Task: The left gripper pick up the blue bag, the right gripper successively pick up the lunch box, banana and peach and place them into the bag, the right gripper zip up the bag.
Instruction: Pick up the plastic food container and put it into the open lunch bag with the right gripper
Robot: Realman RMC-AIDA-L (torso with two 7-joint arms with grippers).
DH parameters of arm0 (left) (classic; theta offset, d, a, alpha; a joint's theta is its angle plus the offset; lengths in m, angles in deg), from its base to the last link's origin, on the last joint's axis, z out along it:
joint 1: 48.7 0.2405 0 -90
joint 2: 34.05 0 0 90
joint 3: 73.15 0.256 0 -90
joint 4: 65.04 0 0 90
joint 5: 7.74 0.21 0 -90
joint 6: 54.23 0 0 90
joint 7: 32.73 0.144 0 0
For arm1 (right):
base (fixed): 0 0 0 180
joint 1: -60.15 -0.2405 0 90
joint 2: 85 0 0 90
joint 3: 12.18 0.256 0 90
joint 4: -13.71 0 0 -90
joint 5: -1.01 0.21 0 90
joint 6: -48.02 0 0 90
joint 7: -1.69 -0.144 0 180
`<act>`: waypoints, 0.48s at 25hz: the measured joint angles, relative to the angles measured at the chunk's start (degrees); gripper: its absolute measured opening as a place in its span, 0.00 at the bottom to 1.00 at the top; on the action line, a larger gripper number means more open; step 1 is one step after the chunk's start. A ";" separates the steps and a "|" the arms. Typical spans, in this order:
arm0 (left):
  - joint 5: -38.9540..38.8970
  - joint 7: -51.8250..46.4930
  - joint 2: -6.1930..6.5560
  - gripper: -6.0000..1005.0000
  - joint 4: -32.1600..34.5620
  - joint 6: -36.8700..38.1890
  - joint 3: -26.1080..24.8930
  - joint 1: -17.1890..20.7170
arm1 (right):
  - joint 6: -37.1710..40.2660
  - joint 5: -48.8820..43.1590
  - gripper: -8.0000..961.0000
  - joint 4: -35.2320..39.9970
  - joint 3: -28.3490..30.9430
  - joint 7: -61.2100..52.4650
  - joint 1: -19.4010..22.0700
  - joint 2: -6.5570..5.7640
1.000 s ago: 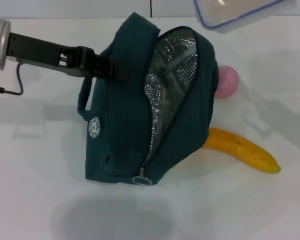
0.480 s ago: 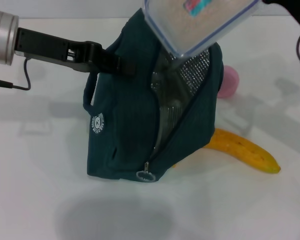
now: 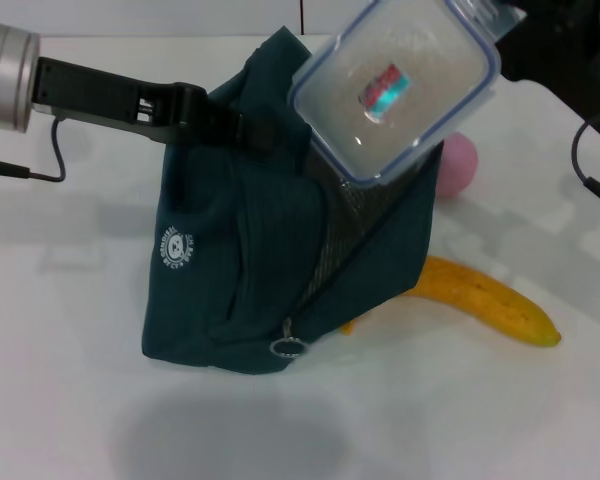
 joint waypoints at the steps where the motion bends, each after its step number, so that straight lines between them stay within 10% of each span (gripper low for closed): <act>1: -0.05 0.01 0.00 0.04 0.00 0.00 -0.04 0.05 | -0.30 0.04 0.10 0.04 -0.15 0.21 0.44 0.01; 12: -0.42 0.62 -0.15 0.05 -2.28 0.00 -0.15 -0.68 | -7.05 -0.23 0.09 3.03 -6.87 1.00 0.18 0.01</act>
